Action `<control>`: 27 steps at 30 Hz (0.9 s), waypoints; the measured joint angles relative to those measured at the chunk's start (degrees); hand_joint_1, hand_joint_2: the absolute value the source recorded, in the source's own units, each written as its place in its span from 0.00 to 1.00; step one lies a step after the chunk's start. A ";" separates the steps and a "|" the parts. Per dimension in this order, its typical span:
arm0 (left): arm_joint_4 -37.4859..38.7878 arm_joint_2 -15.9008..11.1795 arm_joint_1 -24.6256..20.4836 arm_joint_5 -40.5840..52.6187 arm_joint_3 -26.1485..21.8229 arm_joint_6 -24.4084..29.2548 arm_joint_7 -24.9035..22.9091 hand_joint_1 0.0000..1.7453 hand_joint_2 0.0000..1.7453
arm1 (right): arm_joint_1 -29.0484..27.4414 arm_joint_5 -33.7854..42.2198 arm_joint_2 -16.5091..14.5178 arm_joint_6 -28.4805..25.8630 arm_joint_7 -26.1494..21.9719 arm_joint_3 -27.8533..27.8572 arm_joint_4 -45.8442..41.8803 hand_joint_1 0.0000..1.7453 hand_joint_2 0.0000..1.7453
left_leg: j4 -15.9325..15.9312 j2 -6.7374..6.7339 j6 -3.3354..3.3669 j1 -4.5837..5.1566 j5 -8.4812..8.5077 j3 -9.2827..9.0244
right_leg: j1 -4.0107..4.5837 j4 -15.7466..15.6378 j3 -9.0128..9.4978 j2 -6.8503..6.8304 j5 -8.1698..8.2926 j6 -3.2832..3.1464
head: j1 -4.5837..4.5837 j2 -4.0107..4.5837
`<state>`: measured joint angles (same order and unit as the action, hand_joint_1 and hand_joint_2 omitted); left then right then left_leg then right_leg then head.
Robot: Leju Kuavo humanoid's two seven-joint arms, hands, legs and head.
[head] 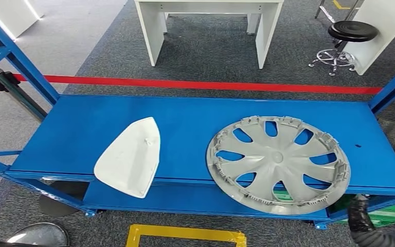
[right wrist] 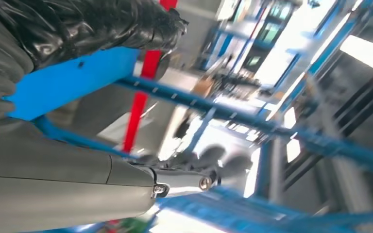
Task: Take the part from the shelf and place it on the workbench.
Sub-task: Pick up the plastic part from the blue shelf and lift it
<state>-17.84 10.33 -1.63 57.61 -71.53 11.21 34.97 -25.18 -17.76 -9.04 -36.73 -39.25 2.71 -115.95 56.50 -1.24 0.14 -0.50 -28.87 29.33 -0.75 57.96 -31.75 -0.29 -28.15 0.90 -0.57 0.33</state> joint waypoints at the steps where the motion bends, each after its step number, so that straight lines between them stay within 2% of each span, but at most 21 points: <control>1: 0.00 -0.01 -0.02 0.01 -0.04 0.01 0.00 1.00 1.00 | -0.23 -0.34 0.36 -0.03 -0.04 -0.49 -0.13 0.00 1.00 | 0.00 0.00 0.00 0.00 0.00 -0.01 | 0.00 0.00 0.00 0.00 0.00 0.00 | 0.00 0.00; 3: 0.01 -0.03 -0.04 0.08 -0.14 0.02 0.00 1.00 1.00 | -1.09 -1.10 1.49 -0.19 0.11 -1.86 -0.48 0.00 1.00 | 0.00 0.00 0.01 0.01 0.00 -0.01 | 0.00 0.00 0.00 -0.02 -0.01 0.01 | 0.01 0.00; 12: 0.02 -0.28 -0.24 1.47 -0.96 0.07 0.00 1.00 1.00 | -6.40 -8.54 11.24 -0.93 3.34 -13.03 -1.99 0.00 1.00 | 0.00 -0.01 0.03 0.01 -0.03 0.01 | 0.00 0.00 -0.01 0.00 -0.06 -0.02 | 0.01 0.00; 19: 0.17 -0.55 -0.39 2.74 -1.48 0.14 -0.01 1.00 1.00 | -8.31 -13.80 19.17 -1.10 10.55 -21.36 -2.06 0.00 1.00 | 0.00 -0.01 0.03 0.01 -0.04 0.04 | 0.00 -0.01 0.00 0.00 -0.07 -0.01 | 0.00 0.00; 20: 0.23 -0.62 -0.42 2.90 -1.56 0.16 -0.01 0.82 1.00 | -8.41 -14.32 20.39 -1.13 11.88 -22.51 -2.04 0.00 1.00 | 0.00 -0.01 0.03 0.01 -0.04 0.04 | 0.00 -0.01 -0.01 0.00 -0.07 -0.01 | -0.01 0.00; 23: 0.46 -0.79 -0.48 3.34 -1.69 0.28 -0.11 0.07 1.00 | -8.31 -15.78 23.59 -1.22 16.14 -25.25 -1.87 0.00 1.00 | 0.00 -0.01 0.03 0.02 -0.04 0.04 | -0.01 -0.01 -0.01 0.00 -0.07 -0.01 | -0.02 0.00; 24: 0.55 -0.85 -0.49 3.54 -1.70 0.30 -0.19 0.00 1.00 | -8.16 -16.43 24.54 -1.25 17.66 -26.05 -1.75 0.00 1.00 | 0.00 -0.01 0.03 0.02 -0.04 0.03 | -0.01 -0.01 0.00 0.00 -0.07 -0.01 | -0.02 0.00; 27: 0.77 -1.03 -0.54 4.13 -1.71 -0.01 -0.66 0.00 1.00 | -7.42 -19.24 26.74 -1.26 22.23 -27.72 -1.04 0.00 1.00 | 0.01 -0.01 0.03 0.02 -0.04 0.00 | -0.02 -0.01 -0.01 0.00 -0.07 -0.01 | -0.02 0.00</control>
<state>-17.07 9.30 -2.16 61.74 -73.24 11.20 34.31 -32.59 -37.00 17.70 -37.99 -17.02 -25.01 -116.99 56.51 -1.26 0.17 -0.48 -28.91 29.34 -0.76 57.95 -31.76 -0.29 -28.22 0.89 -0.59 0.33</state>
